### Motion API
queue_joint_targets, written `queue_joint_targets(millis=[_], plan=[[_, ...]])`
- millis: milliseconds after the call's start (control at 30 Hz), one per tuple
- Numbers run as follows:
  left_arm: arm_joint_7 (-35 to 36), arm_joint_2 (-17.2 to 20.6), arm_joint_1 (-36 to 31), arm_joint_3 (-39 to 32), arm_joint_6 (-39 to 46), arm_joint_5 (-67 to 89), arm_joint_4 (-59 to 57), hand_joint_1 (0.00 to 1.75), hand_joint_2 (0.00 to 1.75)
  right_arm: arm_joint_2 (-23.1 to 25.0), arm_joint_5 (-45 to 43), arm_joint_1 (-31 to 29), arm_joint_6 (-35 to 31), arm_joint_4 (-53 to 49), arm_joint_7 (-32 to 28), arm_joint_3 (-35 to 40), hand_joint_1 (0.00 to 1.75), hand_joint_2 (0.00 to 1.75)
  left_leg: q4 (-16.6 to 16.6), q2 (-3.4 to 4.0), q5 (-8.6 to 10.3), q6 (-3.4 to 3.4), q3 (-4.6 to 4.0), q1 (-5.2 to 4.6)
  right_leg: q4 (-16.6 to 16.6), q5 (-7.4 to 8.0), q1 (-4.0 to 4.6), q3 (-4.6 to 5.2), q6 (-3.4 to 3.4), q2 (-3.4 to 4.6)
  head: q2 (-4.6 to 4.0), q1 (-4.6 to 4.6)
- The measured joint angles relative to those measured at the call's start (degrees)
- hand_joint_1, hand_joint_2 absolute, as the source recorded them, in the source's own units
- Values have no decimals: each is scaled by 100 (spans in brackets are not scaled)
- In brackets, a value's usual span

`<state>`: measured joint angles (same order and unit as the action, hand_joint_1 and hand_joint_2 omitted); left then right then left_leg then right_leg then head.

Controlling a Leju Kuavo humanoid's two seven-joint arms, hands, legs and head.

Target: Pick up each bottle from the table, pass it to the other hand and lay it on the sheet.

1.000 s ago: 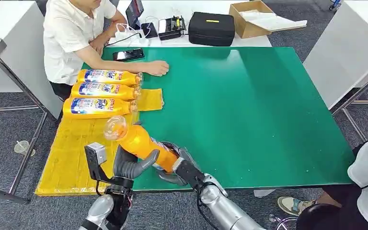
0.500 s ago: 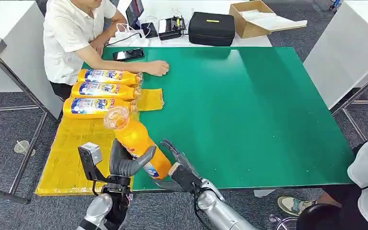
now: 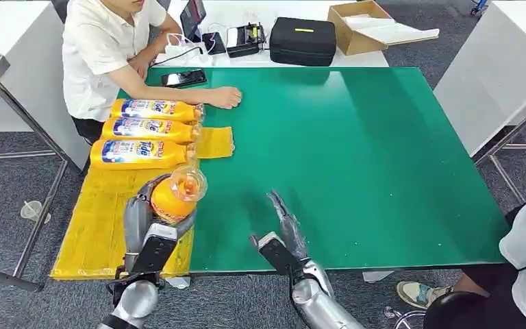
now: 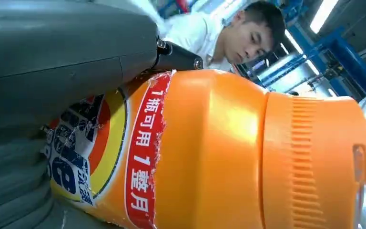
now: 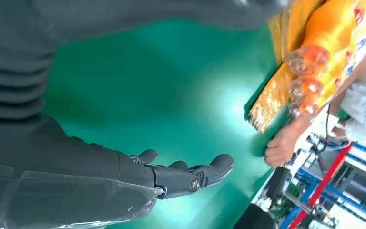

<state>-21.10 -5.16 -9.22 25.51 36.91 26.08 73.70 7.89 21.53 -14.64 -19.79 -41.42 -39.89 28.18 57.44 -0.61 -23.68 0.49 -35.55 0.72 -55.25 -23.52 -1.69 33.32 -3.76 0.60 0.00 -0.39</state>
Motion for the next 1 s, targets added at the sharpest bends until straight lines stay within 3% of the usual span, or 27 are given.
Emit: queue_joint_targets(millis=[133, 367, 400, 433, 467, 500, 633, 767, 800, 833, 867, 1000], plan=[[782, 142, -32, -219, 171, 2030, -283, 164, 175, 4, -245, 83, -407, -210, 0, -322, 0, 0, 0, 2, 0, 0, 0, 0, 0, 0, 0, 1, 0, 2, 0, 2], [1168, 394, -331, -767, -202, 3470, -1460, 173, 175, -17, -160, 147, -110, -557, -2, -947, 0, 0, 0, 3, 4, -4, 1, 1, -1, 1, 1, 3, 0, 2, 0, 0], [1197, 402, -386, -783, -231, 3532, -1568, 162, 175, -17, -149, 160, -86, -577, 0, -986, 0, 0, 0, 2, 4, -4, 1, 1, -1, 1, 0, 1, 0, 1, 0, 0], [1235, 409, -446, -800, -265, 3623, -1691, 138, 175, -15, -144, 170, -60, -601, 0, -1027, 0, 0, 0, 1, 4, -4, 1, 1, -1, 1, 0, -1, 0, 1, 0, 2], [1280, 418, -514, -807, -316, 3709, -1793, 112, 175, -6, -142, 181, -47, -610, -2, -1058, 0, 175, 0, 1, 4, -4, 1, 0, -1, 1, 0, -1, 0, 1, 0, 2], [1345, 426, -588, -820, -386, 3843, -1913, 63, 175, 0, -144, 192, -42, -625, 0, -1087, 0, 175, 0, 1, 4, -4, 1, 0, -1, 1, 0, -2, 0, 1, 0, 2], [1443, 488, -875, -828, -618, 4065, -2339, 58, 175, 15, -206, 215, 56, -638, -2, -1128, 0, 175, -1, 1, 4, -4, 6, 0, -1, 1, 0, -6, 1, 1, 0, 2], [1439, 505, -983, -828, -697, 4078, -2505, 59, 175, 31, -214, 221, 56, -638, -2, -1130, 0, 175, -1, 0, 5, -6, 8, 1, -2, 1, 1, -8, 1, 0, 0, 2], [1439, 505, -983, -828, -697, 4078, -2505, 66, 175, 31, -214, 221, 56, -638, -2, -1130, 0, 175, -1, 0, 5, -6, 8, 1, -2, 1, 1, -8, 1, 0, 0, 2], [1439, 509, -995, -828, -703, 4078, -2521, 61, 175, 31, -214, 221, 56, -638, -2, -1130, 0, 175, -1, 0, 6, -7, 8, 1, -2, 1, 1, -8, 1, 0, 0, 2], [1437, 512, -1003, -828, -712, 4078, -2536, 9, 175, 33, -214, 221, 56, -638, -2, -1130, 0, 175, -1, 0, 6, -7, 9, 1, -2, 1, 1, -8, 1, 0, 0, 2], [1219, 542, -1379, -828, -889, 4035, -3139, 0, 175, 70, -369, 222, 56, -638, -2, -1135, 0, 175, -1, -11, 9, -9, 17, 1, -6, 1, 1, -20, 1, -9, 0, 2]])
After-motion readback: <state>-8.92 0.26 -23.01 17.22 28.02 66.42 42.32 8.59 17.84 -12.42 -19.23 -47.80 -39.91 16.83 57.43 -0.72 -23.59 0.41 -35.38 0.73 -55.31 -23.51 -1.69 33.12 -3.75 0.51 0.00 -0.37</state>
